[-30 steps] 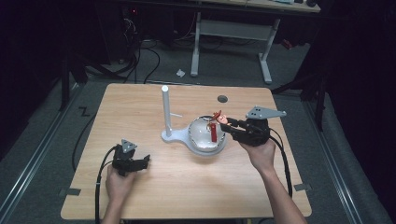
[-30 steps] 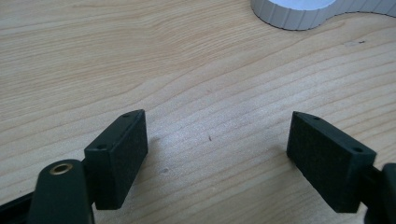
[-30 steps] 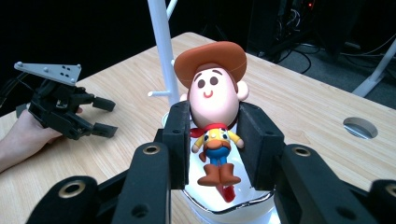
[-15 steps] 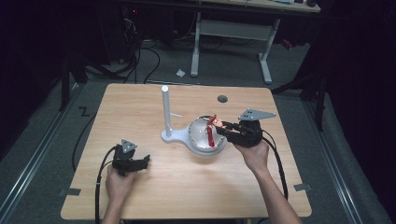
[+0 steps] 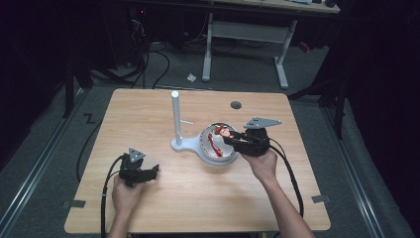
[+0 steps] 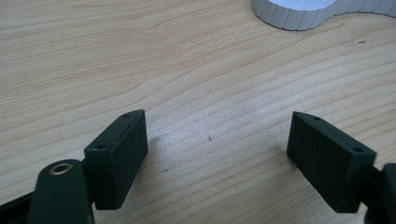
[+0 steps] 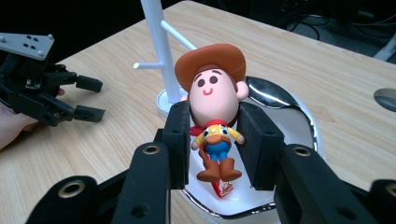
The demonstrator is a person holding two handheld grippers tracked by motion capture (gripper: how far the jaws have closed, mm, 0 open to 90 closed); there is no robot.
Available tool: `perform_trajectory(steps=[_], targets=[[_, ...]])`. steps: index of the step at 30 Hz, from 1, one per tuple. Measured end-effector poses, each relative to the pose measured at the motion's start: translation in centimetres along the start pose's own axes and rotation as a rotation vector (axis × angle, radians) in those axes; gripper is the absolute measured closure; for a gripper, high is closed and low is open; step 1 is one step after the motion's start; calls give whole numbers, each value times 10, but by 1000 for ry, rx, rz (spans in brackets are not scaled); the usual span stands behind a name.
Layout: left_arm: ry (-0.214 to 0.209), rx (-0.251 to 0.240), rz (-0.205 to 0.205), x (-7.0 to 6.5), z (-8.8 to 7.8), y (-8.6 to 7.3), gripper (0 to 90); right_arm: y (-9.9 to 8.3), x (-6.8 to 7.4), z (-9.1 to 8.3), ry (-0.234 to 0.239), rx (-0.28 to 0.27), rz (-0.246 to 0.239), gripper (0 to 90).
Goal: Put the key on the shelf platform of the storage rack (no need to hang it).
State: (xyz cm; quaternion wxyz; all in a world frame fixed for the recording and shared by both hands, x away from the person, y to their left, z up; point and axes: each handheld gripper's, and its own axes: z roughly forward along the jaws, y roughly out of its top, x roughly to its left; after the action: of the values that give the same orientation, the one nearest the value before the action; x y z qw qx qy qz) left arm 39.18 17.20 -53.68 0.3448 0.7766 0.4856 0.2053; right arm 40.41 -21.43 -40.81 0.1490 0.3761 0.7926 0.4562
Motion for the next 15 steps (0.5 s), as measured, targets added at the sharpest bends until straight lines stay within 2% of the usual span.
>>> perform_trajectory(steps=[10,15], targets=[[0,0,1,0,0,0,209,-4,-1,12,-13,25,3,661],[0,0,1,0,0,0,208,-10,-5,19,-19,43,28,661]])
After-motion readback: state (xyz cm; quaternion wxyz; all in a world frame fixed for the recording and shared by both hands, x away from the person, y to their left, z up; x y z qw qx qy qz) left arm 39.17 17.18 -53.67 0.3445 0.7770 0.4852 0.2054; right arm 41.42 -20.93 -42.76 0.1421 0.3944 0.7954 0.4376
